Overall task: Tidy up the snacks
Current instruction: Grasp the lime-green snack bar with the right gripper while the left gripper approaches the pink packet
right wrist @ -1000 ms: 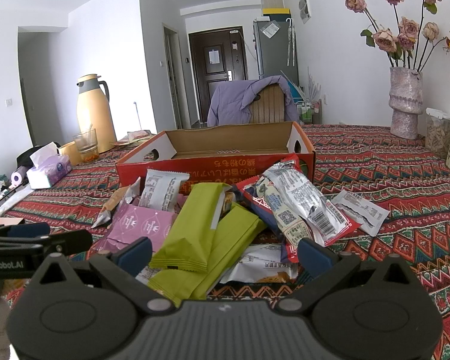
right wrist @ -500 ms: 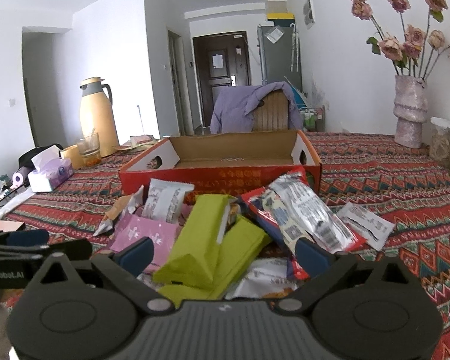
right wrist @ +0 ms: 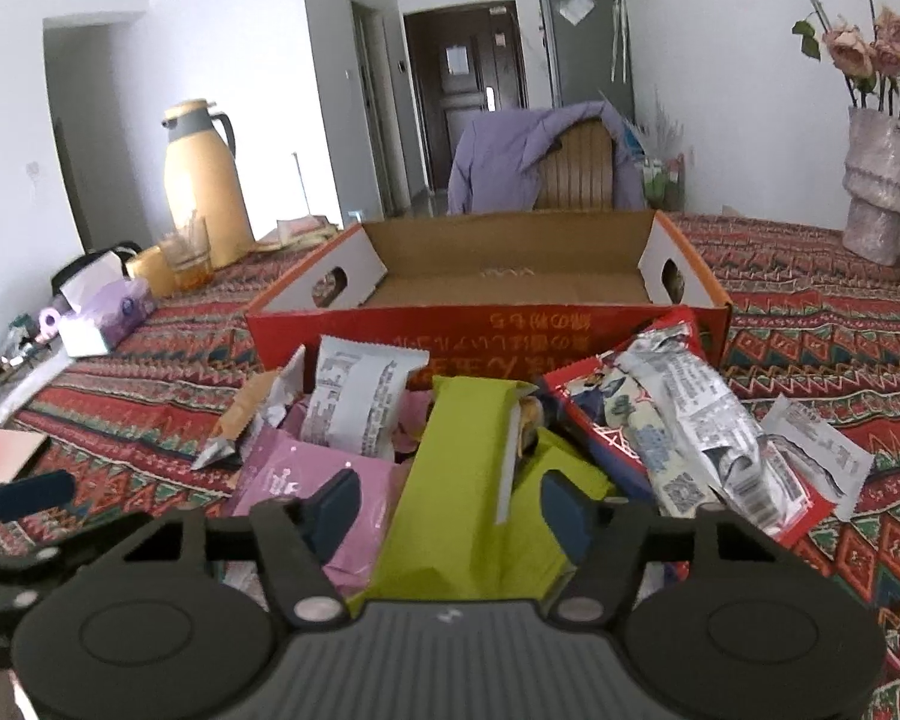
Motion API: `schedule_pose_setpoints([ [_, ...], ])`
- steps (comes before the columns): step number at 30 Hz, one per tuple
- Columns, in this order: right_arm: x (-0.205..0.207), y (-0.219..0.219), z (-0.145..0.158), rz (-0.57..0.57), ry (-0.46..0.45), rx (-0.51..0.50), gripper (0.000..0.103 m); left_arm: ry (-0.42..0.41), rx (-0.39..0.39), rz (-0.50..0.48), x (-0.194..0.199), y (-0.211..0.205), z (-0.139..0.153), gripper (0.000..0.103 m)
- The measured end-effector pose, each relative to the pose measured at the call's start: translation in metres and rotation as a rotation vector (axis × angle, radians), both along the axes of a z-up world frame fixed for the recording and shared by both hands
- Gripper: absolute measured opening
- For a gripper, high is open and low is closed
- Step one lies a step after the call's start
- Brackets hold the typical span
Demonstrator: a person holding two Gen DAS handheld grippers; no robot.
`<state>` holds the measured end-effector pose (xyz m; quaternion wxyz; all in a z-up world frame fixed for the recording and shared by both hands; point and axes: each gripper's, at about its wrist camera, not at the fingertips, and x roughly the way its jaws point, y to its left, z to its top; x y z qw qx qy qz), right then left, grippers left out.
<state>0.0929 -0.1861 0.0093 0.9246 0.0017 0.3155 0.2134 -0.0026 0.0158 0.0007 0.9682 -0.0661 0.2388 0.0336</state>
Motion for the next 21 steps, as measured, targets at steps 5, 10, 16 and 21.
schedule_pose_setpoints([
  [5, 0.008, 0.011, -0.009, -0.017, 0.014, -0.083, 0.055, 0.011, -0.005, 0.010, 0.002, 0.003, -0.002, 0.103],
  [10, 0.010, 0.022, -0.013, 0.004, -0.019, -0.183, 0.055, 0.017, -0.005, 0.011, 0.003, 0.003, -0.002, 0.103],
  [16, 0.009, 0.027, -0.011, 0.048, -0.064, -0.272, 0.036, 0.017, -0.005, 0.020, 0.002, 0.004, -0.002, 0.103],
  [21, 0.005, 0.010, -0.002, 0.021, -0.081, -0.177, 0.034, 0.032, -0.002, 0.022, 0.005, 0.003, -0.002, 0.103],
])
